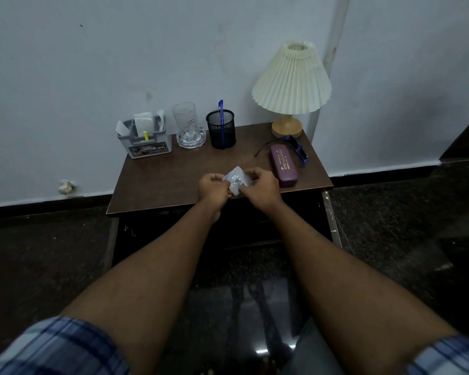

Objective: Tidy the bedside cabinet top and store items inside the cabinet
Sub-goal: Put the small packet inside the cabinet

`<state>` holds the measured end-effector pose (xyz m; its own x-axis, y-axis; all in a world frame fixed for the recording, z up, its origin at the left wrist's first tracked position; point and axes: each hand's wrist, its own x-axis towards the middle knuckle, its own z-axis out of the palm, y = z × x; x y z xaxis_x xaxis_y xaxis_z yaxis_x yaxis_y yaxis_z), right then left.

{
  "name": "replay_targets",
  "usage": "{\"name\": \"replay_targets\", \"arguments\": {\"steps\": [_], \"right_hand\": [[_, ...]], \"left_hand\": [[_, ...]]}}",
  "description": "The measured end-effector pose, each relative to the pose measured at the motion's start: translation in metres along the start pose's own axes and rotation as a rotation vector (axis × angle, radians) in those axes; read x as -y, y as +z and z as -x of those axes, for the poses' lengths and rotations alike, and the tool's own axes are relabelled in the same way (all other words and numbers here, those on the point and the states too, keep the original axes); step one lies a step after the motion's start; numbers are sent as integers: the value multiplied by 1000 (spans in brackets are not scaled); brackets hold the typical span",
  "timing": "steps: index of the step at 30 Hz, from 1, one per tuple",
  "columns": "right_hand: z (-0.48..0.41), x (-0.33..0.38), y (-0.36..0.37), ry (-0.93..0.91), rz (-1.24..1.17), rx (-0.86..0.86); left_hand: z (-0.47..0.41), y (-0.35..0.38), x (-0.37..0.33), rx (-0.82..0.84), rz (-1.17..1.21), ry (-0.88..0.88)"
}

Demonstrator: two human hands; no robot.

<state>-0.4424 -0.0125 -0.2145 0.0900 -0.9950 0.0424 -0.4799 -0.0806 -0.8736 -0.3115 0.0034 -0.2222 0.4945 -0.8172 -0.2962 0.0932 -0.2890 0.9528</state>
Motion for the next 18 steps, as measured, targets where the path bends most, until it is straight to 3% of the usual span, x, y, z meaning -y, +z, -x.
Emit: {"name": "replay_targets", "arguments": {"steps": [5,18], "right_hand": [[20,6,-4,87,-203,72],[53,-21,10,423,-166,501]], "left_hand": [[24,-15,6,-28,7,-34],[76,-46,70,-40,101,-237]]}}
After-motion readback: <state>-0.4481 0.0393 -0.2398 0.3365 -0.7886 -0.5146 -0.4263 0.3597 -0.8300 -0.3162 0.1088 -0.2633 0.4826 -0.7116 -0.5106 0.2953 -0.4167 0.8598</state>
